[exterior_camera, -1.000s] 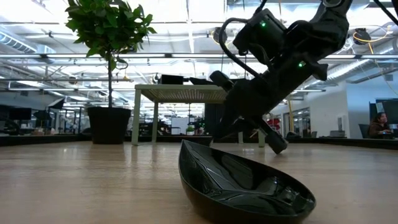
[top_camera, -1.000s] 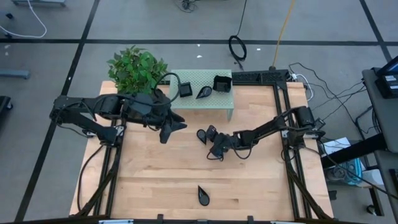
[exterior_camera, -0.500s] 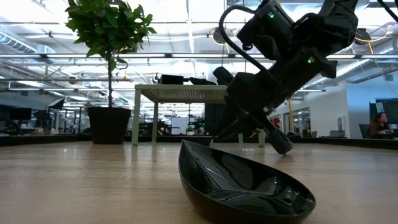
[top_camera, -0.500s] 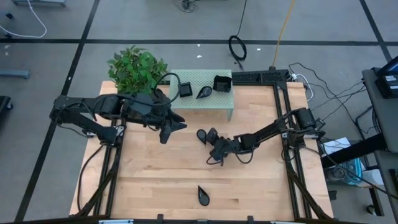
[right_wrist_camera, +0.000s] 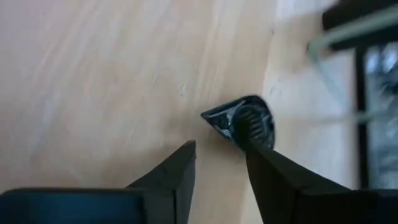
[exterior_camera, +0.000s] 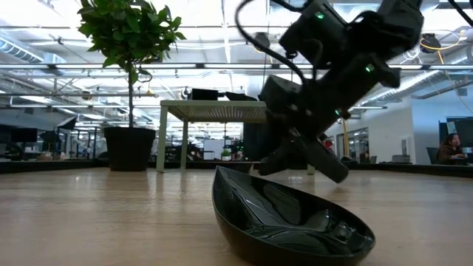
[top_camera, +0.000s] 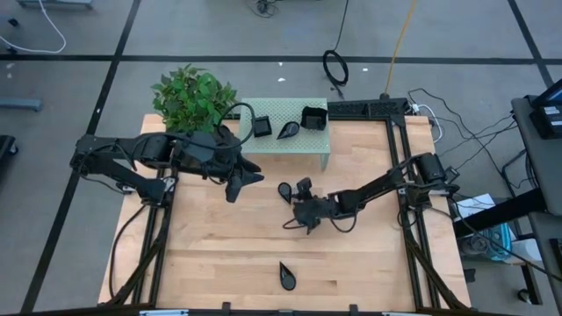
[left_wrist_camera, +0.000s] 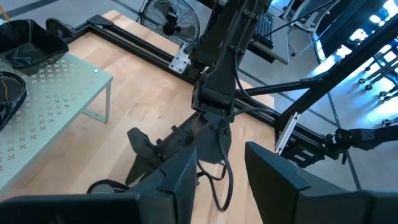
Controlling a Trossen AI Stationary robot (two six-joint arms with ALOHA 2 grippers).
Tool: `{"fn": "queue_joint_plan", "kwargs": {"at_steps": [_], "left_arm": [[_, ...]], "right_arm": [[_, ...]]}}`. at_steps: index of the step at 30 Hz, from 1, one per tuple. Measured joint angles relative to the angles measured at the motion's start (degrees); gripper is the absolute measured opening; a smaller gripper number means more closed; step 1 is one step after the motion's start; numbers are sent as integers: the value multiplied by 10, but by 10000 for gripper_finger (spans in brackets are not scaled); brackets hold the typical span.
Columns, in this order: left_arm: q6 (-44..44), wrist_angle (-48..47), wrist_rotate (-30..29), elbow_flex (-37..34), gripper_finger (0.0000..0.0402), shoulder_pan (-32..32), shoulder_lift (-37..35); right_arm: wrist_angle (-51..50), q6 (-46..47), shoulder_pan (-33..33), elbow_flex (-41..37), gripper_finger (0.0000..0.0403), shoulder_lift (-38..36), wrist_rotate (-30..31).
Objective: Pick & Place Mini shaped plates
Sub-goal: Stack the drop shaped plate on top of the other drop shaped plate on the shelf
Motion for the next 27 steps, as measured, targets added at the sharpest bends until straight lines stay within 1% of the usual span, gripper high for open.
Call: {"fn": "queue_joint_plan", "kwargs": {"at_steps": [3, 6, 9, 16, 22, 27], "left_arm": [[-8, 0, 0, 0, 141, 0, 0], [-8, 0, 0, 0, 141, 0, 0], [-9, 0, 0, 0, 141, 0, 0], [-24, 0, 1, 0, 141, -3, 0], [-24, 0, 5, 0, 141, -10, 0], [-28, 0, 5, 0, 141, -10, 0]], "right_arm": [[-90, 83, -9, 45, 143, 0, -9], [-189, 91, -19, 90, 144, -1, -55], [-246, 42, -24, 125, 144, -1, -96], [-250, -123, -39, 143, 144, -1, -181], [-247, -243, -51, 143, 144, -1, -182], [-234, -306, -72, 143, 144, -1, -181]]}}
